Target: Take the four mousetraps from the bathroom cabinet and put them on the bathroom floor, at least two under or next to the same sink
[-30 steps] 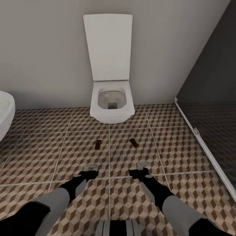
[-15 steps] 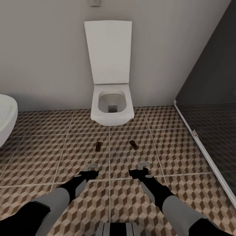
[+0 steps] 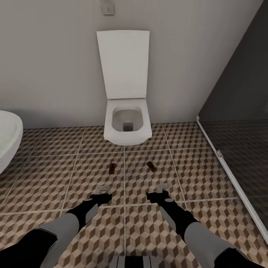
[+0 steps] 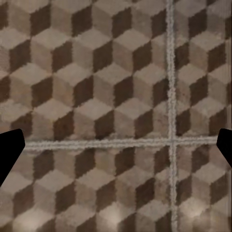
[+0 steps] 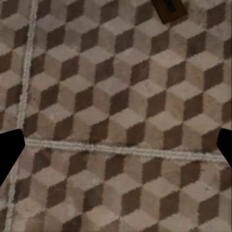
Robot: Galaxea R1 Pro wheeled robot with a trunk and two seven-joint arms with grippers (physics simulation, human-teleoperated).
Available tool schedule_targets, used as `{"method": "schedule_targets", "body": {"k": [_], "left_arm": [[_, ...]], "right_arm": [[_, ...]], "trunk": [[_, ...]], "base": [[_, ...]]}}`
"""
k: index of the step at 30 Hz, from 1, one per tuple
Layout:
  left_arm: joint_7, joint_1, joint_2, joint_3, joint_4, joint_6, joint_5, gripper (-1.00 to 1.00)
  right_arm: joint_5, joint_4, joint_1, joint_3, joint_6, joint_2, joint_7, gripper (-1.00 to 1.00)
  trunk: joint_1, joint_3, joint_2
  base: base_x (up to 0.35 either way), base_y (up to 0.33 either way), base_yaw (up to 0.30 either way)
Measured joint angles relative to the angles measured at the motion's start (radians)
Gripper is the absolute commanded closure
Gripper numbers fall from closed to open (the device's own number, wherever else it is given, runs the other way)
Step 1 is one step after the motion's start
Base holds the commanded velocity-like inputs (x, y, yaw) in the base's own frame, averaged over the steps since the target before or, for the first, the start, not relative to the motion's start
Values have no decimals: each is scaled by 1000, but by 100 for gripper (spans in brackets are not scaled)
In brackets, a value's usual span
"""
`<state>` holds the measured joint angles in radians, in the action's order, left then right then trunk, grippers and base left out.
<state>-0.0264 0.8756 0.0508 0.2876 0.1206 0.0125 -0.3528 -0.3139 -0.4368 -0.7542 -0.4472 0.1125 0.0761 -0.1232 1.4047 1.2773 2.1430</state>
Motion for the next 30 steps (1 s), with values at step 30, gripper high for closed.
{"method": "schedule_targets", "body": {"k": [30], "left_arm": [[0,0,2,1,-1,0,0,-100]], "right_arm": [[1,0,0,0,0,-2,0,-100]], "trunk": [[-115,-94,-210]], "base": [[0,0,0]]}}
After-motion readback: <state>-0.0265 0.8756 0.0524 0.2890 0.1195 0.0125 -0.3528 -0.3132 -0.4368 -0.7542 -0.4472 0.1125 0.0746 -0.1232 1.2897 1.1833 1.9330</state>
